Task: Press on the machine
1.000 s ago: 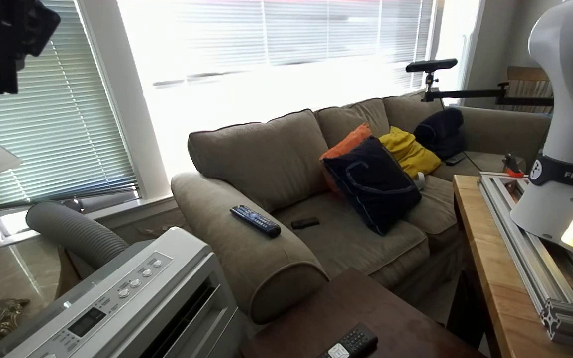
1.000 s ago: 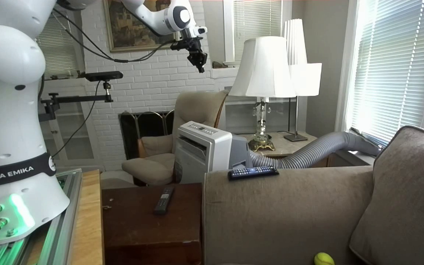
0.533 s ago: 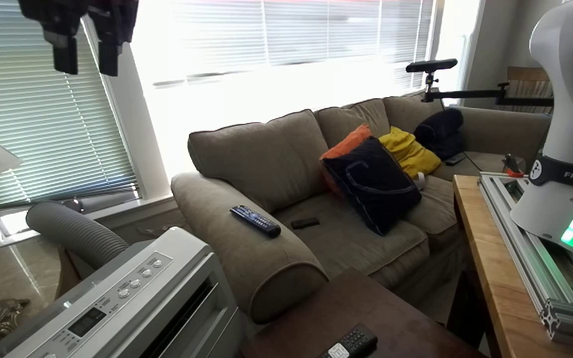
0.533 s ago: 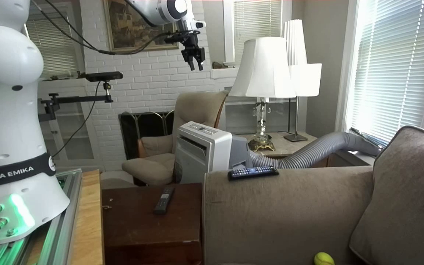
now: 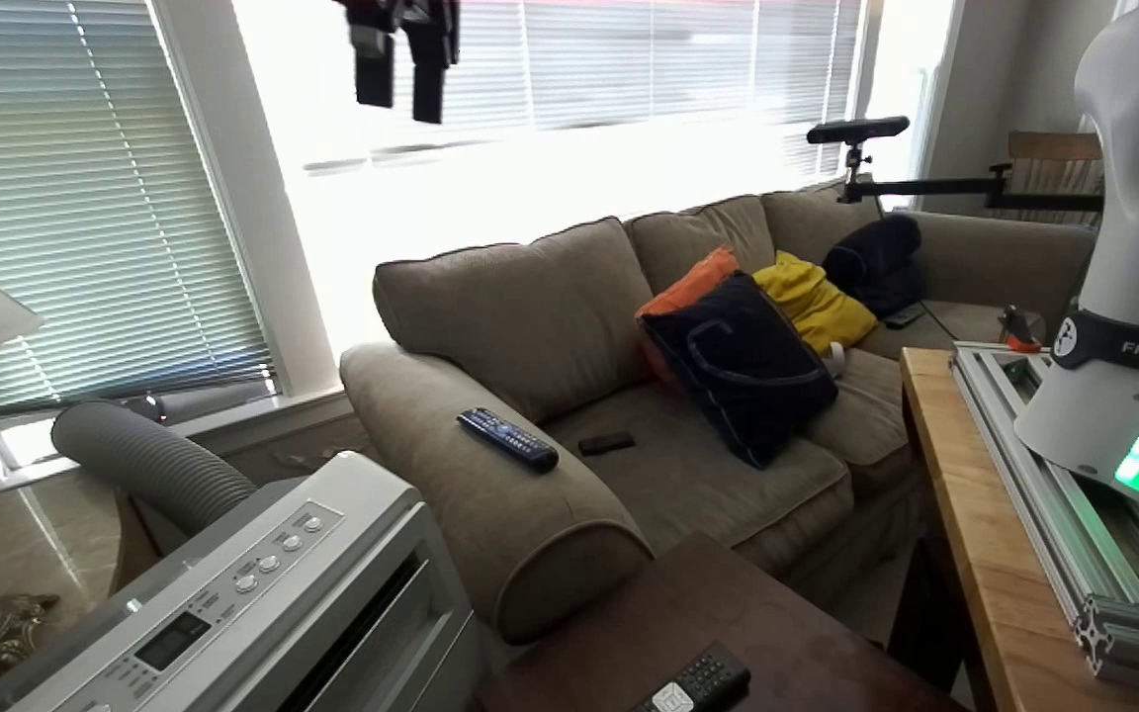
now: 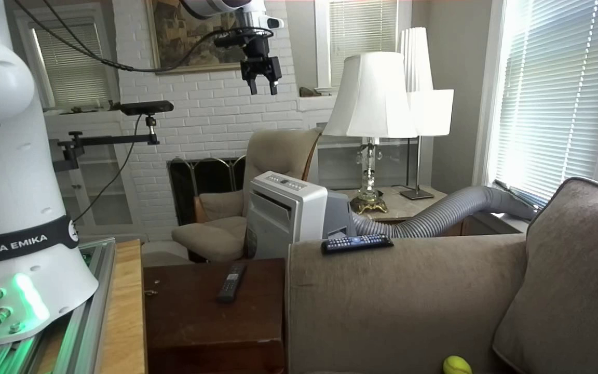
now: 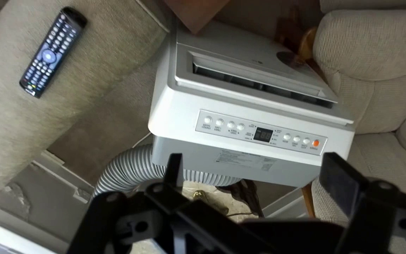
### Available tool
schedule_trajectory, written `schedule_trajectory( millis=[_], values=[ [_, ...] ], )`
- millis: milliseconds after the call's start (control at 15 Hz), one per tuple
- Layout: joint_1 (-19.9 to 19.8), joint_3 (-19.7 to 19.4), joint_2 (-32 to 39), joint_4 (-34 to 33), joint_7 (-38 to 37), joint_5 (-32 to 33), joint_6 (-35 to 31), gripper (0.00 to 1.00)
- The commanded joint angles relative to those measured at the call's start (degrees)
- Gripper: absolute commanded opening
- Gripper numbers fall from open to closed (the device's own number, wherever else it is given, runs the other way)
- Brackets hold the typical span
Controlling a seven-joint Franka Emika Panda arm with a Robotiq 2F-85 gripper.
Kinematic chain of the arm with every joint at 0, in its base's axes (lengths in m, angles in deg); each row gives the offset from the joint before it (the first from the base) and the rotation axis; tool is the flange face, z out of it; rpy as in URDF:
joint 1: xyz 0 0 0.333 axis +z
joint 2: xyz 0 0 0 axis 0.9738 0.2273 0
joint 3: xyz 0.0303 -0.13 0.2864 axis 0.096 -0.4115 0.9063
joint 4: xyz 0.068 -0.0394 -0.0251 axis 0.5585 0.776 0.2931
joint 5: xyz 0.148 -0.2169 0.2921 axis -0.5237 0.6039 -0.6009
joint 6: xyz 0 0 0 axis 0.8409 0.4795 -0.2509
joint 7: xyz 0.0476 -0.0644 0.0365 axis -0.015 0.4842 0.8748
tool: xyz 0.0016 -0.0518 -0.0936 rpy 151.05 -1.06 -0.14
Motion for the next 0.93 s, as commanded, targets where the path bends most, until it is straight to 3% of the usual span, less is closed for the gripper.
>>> schedule_trajectory(
  millis=[0, 600, 667, 867],
  values=[
    [-4.24, 1.49, -12.78, 14.21, 1.84, -2.51, -1.26, 1.00],
    [-9.88, -0.80, -39.31, 40.93, 0.95, -1.62, -0.05, 1.00],
    [-9.73, 0.36, -30.80, 33.45, 1.01, -1.11, 0.42, 1.00],
    [-9.95, 0.46, -32.94, 35.12, 1.07, -1.06, 0.40, 1.00]
  ],
)
